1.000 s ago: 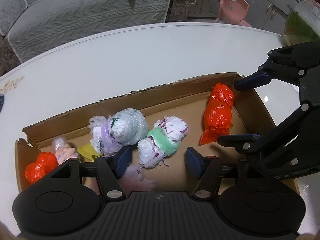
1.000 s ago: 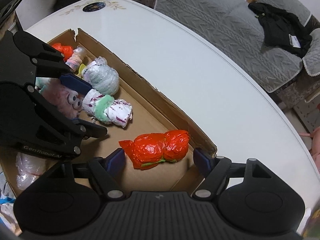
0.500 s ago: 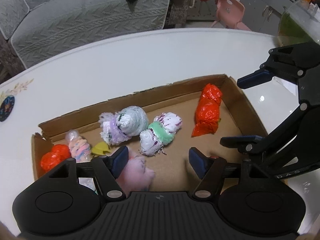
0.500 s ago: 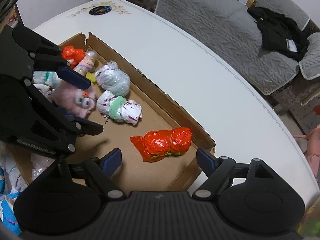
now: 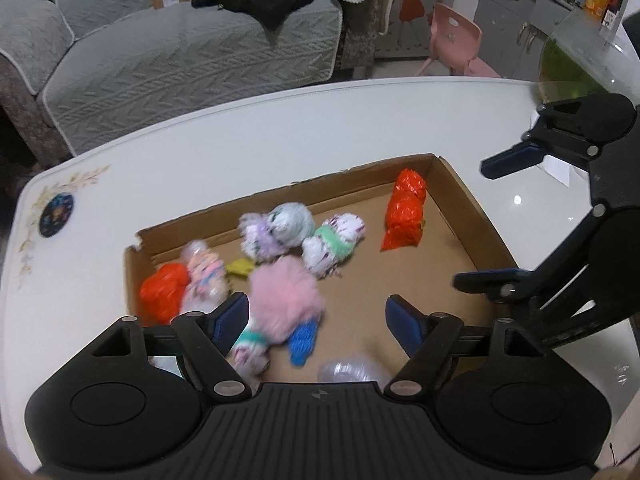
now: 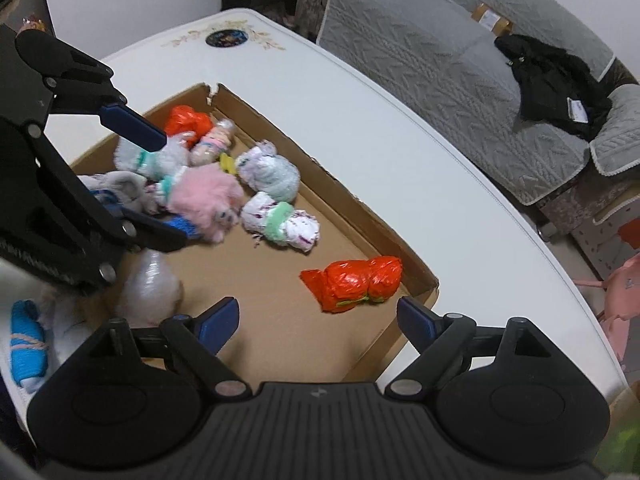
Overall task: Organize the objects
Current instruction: 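Grasp the blue rope-tied sock bundle with left tool while right tool grasps the blue sock bundle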
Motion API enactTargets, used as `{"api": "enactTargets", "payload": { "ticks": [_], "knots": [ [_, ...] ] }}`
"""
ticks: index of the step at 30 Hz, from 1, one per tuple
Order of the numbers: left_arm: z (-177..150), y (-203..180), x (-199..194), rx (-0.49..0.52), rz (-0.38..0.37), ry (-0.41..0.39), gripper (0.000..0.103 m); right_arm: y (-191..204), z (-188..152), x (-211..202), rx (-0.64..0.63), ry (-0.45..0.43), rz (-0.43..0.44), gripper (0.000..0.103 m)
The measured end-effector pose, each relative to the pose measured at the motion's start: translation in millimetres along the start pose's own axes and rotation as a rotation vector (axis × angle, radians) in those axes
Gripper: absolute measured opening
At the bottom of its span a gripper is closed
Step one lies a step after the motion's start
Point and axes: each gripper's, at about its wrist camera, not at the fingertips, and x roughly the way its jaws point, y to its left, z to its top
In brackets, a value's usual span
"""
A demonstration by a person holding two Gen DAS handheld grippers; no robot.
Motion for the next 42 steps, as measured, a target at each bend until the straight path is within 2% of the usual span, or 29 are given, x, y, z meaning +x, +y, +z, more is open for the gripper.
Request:
{"api": "enactTargets", "payload": {
  "ticks": [5,12,16,21,25,31,37,42],
  "knots": [
    [-34.0,16.2,-28.6,-0.025,0.005,-0.032,0.084,19.1,-16.6,-21.2,-0.009,-0.028,0.008,0.087],
    [-109.9,29.0,-58.8,-0.074,-0.002,-0.075,0.085,48.9,-55.2,-46.2,0.020,-0.094,0.029,0.088],
    [-160.3,21.3,-71.2,-0.085,-0.028,-0.119,0.087,70.5,-86.7,-62.6,0.092,-0.152,0.050,0.088],
    [-202.1,-2.8,-59.0,-0.107,-0.067,-0.082,0.088,107.2,-121.4,-67.4,0.187,-0.177,0.115,0.088],
    [-214.3,-23.3,-49.4,-0.080,-0.068,-0.086,0.090,129.7,-132.9,-60.3,0.213,-0.160,0.125,0.088],
    [-216.2,-30.0,-32.5,-0.077,-0.016,-0.112,0.099,142.3,-145.9,-44.2,0.247,-0.152,0.153,0.088],
    [-217.8,-29.7,-23.7,-0.089,-0.036,-0.117,0.101,152.8,-143.8,-28.8,0.243,-0.158,0.169,0.085],
    [-216.7,-24.4,-22.7,-0.102,-0.061,-0.129,0.100,157.1,-136.5,-17.5,0.240,-0.165,0.163,0.077]
  ]
}}
